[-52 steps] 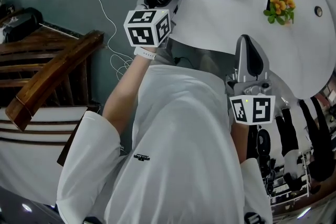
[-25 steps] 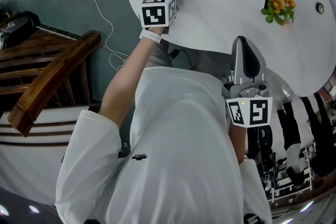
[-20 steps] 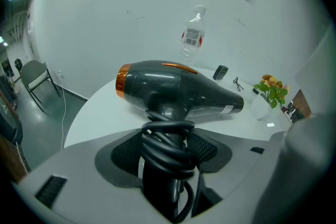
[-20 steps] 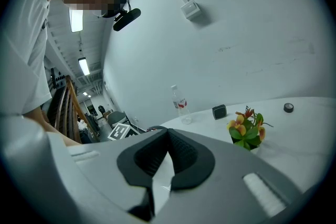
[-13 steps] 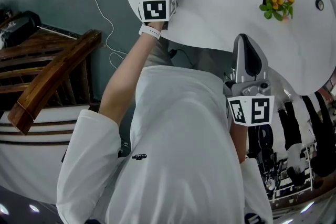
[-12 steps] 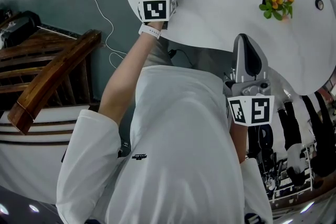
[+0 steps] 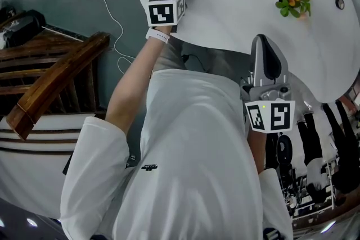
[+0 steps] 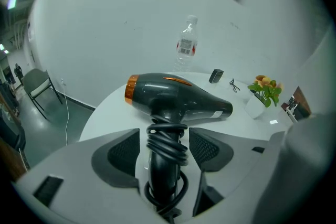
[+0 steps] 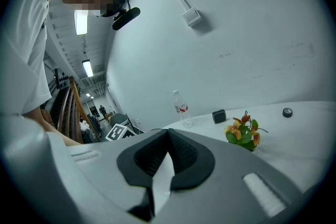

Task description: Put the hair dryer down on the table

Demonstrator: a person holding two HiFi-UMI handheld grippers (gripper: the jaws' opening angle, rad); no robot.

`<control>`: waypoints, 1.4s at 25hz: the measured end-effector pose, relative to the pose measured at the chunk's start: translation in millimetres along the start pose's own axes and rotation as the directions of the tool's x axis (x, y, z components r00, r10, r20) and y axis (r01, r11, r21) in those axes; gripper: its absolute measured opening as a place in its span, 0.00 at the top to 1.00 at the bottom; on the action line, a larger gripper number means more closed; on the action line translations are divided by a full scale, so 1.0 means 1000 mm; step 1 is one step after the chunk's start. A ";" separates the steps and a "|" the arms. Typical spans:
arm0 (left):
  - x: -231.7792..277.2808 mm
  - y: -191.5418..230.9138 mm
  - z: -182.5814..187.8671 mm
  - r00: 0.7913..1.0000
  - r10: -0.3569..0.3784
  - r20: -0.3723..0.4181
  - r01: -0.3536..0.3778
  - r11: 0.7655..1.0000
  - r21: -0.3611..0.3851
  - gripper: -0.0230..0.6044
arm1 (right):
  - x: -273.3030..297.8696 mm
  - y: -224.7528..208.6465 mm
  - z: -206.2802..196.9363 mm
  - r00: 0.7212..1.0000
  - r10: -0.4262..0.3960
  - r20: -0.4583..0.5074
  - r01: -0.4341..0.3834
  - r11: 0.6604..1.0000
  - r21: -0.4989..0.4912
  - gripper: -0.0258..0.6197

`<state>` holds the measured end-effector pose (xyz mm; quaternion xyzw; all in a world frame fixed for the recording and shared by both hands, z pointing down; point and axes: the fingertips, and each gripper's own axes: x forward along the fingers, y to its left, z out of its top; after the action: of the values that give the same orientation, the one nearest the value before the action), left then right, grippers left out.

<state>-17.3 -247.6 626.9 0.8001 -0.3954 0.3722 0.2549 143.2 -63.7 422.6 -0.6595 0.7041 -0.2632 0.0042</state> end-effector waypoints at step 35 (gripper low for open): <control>-0.179 -0.034 0.038 0.956 -0.025 0.292 0.055 0.994 -0.092 0.95 | -0.012 0.042 0.069 0.976 0.162 0.143 -0.141 0.979 -0.147 0.94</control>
<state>-47.4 -176.4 457.8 0.8403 -0.4301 0.2255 0.2410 130.3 -78.0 343.3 -0.6209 0.7663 -0.1618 0.0338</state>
